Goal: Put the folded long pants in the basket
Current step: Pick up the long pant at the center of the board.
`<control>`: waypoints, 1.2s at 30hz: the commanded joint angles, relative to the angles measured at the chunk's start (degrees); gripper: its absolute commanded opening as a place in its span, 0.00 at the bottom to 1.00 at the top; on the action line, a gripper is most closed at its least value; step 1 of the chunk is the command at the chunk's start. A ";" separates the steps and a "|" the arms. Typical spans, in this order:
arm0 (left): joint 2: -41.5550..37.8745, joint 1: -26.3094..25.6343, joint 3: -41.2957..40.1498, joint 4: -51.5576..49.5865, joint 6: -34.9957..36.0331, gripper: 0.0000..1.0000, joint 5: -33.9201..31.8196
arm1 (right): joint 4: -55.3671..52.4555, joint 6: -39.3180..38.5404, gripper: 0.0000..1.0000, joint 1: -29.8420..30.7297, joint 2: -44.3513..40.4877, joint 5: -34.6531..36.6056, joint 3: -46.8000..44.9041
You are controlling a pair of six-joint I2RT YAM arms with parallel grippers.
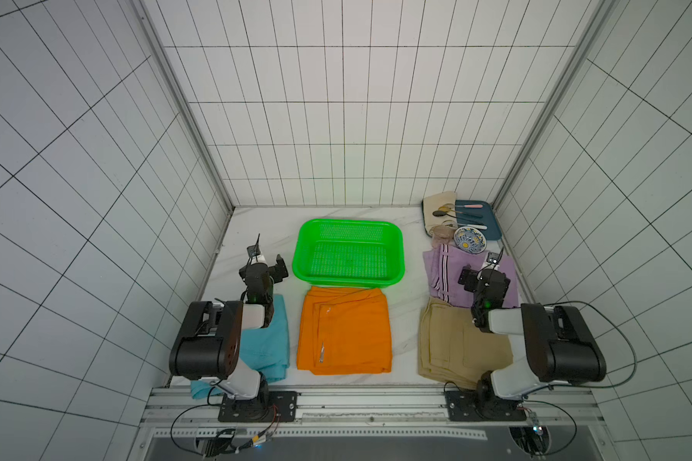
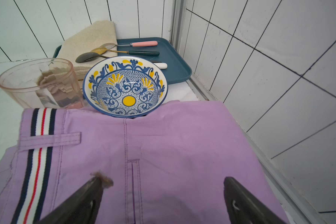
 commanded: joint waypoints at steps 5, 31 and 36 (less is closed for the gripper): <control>-0.77 -0.12 0.32 0.48 0.45 0.98 -0.54 | 0.08 0.07 0.99 0.19 0.16 0.40 1.68; -10.86 -5.82 7.28 -19.10 -0.74 0.97 -17.30 | 5.94 -2.47 0.99 3.60 -1.42 5.45 -1.80; -20.13 -6.34 9.55 -32.70 -10.00 0.98 -20.38 | 4.18 -1.90 0.99 3.24 -1.51 5.10 -0.84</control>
